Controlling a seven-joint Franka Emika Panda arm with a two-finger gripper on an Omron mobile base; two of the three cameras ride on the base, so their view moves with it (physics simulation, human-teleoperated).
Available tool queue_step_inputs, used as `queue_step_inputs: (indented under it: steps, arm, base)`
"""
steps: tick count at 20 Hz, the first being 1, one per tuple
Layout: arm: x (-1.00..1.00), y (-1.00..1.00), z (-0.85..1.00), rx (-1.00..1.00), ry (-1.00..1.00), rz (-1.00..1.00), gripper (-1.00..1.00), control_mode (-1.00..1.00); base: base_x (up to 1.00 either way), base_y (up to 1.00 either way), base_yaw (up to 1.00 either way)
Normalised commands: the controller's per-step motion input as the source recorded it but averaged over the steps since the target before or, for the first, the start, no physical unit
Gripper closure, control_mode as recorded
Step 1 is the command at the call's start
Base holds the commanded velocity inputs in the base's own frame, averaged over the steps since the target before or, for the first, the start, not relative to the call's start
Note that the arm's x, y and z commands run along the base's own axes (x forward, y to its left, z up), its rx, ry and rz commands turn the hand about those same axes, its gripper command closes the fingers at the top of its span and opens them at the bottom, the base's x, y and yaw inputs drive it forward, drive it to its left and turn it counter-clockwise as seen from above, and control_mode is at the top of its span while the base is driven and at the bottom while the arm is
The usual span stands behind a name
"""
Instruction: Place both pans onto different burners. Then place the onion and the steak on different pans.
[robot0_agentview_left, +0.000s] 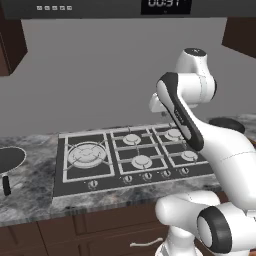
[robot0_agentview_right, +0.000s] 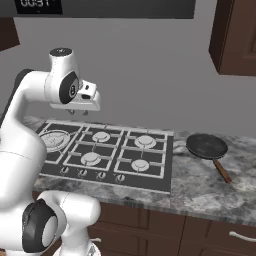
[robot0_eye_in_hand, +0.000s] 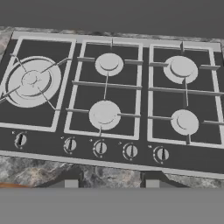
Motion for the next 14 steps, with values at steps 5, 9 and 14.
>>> queue_step_inputs:
  steps: [5,9,14]
  arm:
    - [0.00,0.00,0.00,0.00,0.00,0.00,-1.00,1.00]
    - [0.00,0.00,0.00,0.00,0.00,0.00,-1.00,1.00]
    - [0.00,0.00,0.00,0.00,0.00,0.00,-1.00,1.00]
  base:
    - [-0.03,0.00,0.00]
    - [-0.22,0.00,0.00]
    - [-0.33,0.00,0.00]
